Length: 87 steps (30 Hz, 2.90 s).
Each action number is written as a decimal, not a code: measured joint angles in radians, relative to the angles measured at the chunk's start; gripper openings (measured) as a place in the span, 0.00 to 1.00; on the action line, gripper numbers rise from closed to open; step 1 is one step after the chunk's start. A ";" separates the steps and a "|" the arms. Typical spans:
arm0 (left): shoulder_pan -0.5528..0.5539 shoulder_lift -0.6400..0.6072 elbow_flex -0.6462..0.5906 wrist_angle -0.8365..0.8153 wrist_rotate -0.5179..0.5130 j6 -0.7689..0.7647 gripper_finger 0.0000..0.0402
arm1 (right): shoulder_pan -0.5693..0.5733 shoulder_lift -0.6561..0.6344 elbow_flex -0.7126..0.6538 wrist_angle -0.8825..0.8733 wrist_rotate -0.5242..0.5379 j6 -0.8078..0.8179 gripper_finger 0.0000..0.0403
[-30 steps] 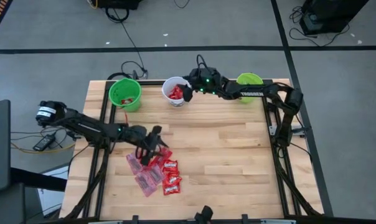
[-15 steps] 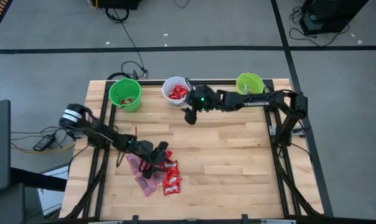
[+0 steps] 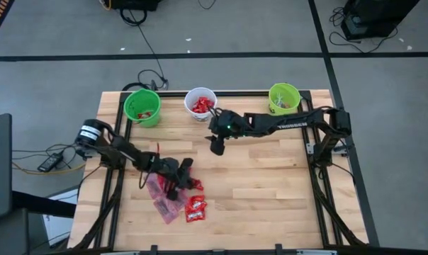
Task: Sort candy by brand, put in halloween buckets
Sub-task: Put the red candy into the white bucket
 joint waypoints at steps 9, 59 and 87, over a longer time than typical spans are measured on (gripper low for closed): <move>0.039 -0.112 -0.002 0.064 -0.181 -0.028 0.02 | 0.100 0.006 -0.146 0.084 -0.278 -0.068 0.53; 0.098 -0.403 -0.052 -0.048 -0.378 -0.008 0.42 | -0.244 0.006 -0.068 0.370 0.043 -0.083 0.05; 0.092 -0.367 -0.053 -0.153 0.013 0.003 0.42 | -0.256 0.006 -0.051 0.267 -0.292 -0.012 0.62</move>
